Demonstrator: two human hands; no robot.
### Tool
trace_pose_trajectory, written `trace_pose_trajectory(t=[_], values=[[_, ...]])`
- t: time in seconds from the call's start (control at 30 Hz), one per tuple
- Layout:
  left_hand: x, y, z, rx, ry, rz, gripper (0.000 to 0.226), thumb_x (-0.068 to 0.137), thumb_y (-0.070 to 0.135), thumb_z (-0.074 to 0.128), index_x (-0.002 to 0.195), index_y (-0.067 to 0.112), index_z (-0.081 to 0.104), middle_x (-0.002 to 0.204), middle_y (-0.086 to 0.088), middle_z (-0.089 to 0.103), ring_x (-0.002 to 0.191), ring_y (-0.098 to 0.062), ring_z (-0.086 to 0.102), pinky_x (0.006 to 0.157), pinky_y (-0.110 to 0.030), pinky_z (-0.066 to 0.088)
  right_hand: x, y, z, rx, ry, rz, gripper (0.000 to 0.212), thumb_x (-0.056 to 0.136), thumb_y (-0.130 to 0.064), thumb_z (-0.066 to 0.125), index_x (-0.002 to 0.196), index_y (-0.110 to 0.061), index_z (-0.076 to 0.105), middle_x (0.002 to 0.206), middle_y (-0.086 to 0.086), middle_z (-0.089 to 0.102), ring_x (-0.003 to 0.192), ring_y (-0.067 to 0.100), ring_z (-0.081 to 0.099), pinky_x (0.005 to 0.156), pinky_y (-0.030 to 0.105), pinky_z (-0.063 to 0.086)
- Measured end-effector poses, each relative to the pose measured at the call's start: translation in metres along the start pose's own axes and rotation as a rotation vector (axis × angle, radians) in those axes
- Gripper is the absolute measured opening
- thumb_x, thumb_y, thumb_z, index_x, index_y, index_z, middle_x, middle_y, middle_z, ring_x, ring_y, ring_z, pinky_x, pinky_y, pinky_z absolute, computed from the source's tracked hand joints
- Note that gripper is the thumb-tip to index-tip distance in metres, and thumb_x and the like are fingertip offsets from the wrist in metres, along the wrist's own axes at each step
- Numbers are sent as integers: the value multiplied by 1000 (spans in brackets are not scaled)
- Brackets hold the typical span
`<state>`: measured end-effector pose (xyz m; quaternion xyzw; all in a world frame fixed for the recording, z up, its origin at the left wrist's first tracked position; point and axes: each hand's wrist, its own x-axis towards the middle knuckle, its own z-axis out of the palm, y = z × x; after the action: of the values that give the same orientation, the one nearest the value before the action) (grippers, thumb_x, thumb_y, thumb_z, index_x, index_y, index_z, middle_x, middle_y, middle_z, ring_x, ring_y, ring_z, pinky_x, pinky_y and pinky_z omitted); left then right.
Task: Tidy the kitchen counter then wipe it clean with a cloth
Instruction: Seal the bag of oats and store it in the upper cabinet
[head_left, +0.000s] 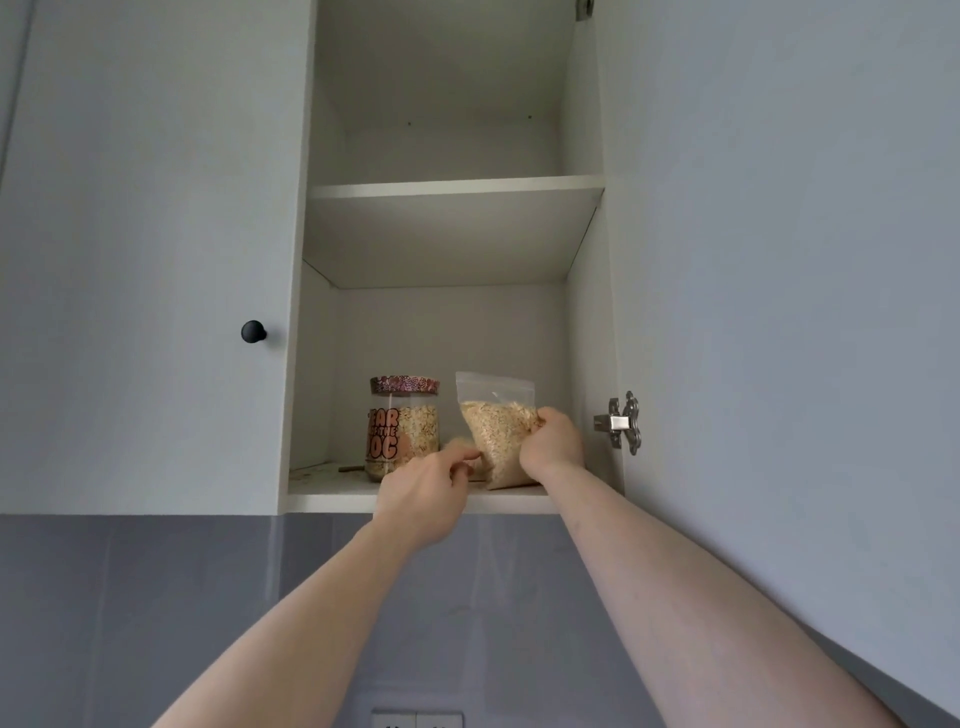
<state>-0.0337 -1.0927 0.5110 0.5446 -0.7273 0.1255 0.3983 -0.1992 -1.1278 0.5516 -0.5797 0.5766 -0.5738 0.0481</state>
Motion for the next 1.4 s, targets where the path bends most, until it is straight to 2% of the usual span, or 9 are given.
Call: trace_pose_trajectory(t=[0.07,0.13,0.27,0.5,0.8,1.0,1.2,1.3,1.4], values=[[1,0,0,40,-3,14,42,103,33,32,137,51,50,121,14,71,102,-21,66,84,-37,54,1,0,1,-7,8,2,25,89,-3,48,91,-23,63,93,4,68,96,31,65,81,36,54],[0,1,0,67,-16,18,45,103,31,31,139,50,49,123,12,70,101,-22,66,83,-37,54,-3,0,-1,-55,10,7,23,96,-12,50,107,-21,67,106,5,69,105,32,64,82,35,48],[-3,2,1,66,-46,-20,47,100,29,30,137,49,52,119,14,71,102,-20,65,86,-38,54,-13,-2,-3,-162,63,-38,41,94,-25,52,134,-20,53,133,7,59,126,32,49,102,42,41],[-5,5,4,66,-6,-20,36,97,19,33,117,39,56,109,12,73,93,-22,65,81,-38,53,-32,-3,-5,-221,-5,-244,48,88,-42,51,132,-29,63,131,1,56,119,28,53,98,40,48],[-6,6,6,83,-11,-62,39,97,18,33,108,34,67,109,6,72,96,-23,63,80,-36,49,-32,-1,-3,-257,5,-281,39,94,-19,44,126,-23,67,129,6,58,114,31,56,90,40,50],[-6,3,9,69,2,-69,40,97,19,33,109,34,68,111,6,71,97,-22,63,80,-35,49,-35,0,0,-322,-3,-307,36,97,-22,42,127,-23,62,134,4,54,116,30,52,87,40,47],[-13,0,12,64,14,-50,39,98,21,30,112,31,65,113,7,71,104,-20,58,93,-39,40,-58,8,5,-484,-43,-324,52,104,-32,35,154,-24,26,163,6,15,137,32,33,101,46,39],[-28,2,6,43,-5,-28,34,103,26,28,117,30,59,117,8,67,111,-21,54,95,-37,36,-75,16,3,-519,-13,-366,49,105,-38,31,152,-24,27,164,6,15,136,32,37,105,45,35],[-53,1,2,202,-34,53,38,104,32,36,141,26,44,141,4,52,135,-23,41,117,-38,26,-98,26,-2,-586,-23,-397,49,105,-44,29,148,-22,35,158,8,28,133,32,39,110,44,29]])
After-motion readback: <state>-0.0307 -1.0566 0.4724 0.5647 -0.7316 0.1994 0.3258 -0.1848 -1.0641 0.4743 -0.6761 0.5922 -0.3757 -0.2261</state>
